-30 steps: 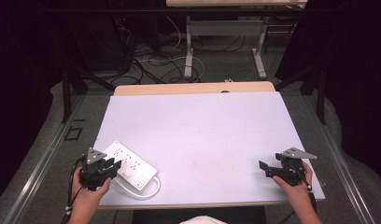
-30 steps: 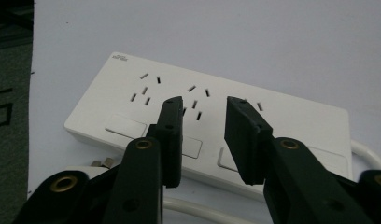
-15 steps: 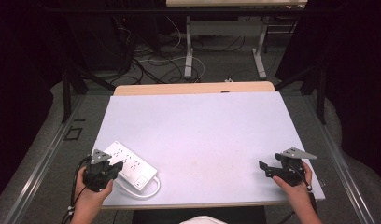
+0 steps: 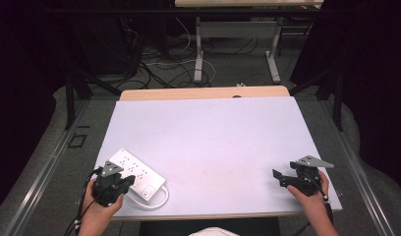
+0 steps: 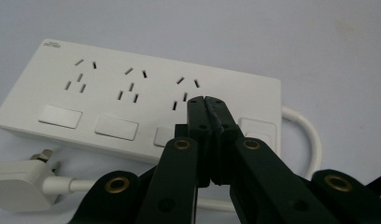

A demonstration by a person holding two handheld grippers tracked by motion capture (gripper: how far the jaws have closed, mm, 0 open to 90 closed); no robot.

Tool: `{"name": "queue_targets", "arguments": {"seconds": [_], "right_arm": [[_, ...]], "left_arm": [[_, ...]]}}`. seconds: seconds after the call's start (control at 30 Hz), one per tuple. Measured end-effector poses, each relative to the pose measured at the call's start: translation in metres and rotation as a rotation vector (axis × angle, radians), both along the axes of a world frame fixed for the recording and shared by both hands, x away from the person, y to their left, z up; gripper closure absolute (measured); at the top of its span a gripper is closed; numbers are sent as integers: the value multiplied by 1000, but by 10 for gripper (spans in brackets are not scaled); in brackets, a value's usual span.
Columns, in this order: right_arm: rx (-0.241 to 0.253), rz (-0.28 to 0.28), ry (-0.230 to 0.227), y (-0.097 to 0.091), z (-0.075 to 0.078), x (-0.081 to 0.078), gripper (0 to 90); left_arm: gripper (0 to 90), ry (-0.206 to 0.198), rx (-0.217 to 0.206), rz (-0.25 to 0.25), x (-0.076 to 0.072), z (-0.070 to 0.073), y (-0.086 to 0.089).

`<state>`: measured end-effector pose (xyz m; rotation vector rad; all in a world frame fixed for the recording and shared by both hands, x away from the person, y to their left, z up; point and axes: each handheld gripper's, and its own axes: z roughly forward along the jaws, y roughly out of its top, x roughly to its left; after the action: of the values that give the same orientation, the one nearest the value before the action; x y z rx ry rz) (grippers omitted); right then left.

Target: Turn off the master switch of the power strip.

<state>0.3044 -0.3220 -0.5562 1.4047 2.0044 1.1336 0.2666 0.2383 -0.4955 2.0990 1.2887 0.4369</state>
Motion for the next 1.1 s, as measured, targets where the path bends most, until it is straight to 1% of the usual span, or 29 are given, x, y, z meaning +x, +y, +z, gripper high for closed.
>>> {"name": "queue_targets", "arguments": {"seconds": [0.03,0.1,0.13,0.17,0.2,0.23,0.27,0.3,0.4,0.43,0.47,0.57,0.63,0.73,0.77,0.83,0.9,1.0,1.03,1.07,1.1], "right_arm": [[2,2,0,0,0,0,202],[-1,2,-1,1,0,0,201],[0,-5,-10,2,0,0,201],[-4,3,-6,1,0,0,202],[4,0,2,2,0,-1,202],[4,0,3,2,0,0,202],[3,1,3,2,0,0,201],[2,4,4,2,0,0,202],[3,2,-2,3,-1,0,201],[-1,12,0,2,-1,0,201],[4,10,4,2,-1,0,202],[7,8,9,3,-1,0,201],[7,7,10,3,-1,0,201],[5,9,7,3,-1,0,202],[5,10,7,3,-1,0,201],[5,9,8,3,-2,0,201],[5,9,8,3,-2,0,202],[3,11,6,3,-1,0,201],[4,10,7,3,-2,0,201],[5,9,11,3,-2,0,202],[5,10,12,3,-2,0,201]], "left_arm": [[900,9,13,-16,-1,1,0],[900,23,-5,-24,-2,1,-3],[900,27,-9,-25,-3,1,-4],[900,31,-16,-25,-3,0,-6],[900,31,-14,-32,-3,0,-7],[900,45,-3,-45,-2,1,-7],[900,39,-16,-38,-3,-1,-9],[900,45,-18,-47,-2,-2,-9],[900,54,-8,-56,-2,-3,-12],[900,56,-5,-64,-2,-4,-13],[900,58,-4,-62,-2,-5,-14],[900,63,6,-79,-1,-6,-17],[900,66,2,-89,-1,-8,-18],[900,77,10,-90,0,-10,-20],[900,70,14,-94,1,-10,-21],[900,79,12,-97,1,-12,-23],[900,85,22,-102,2,-13,-26],[900,87,13,-105,3,-15,-28],[900,90,24,-105,3,-15,-28],[900,87,21,-112,4,-15,-28],[900,89,18,-108,4,-16,-29]]}}
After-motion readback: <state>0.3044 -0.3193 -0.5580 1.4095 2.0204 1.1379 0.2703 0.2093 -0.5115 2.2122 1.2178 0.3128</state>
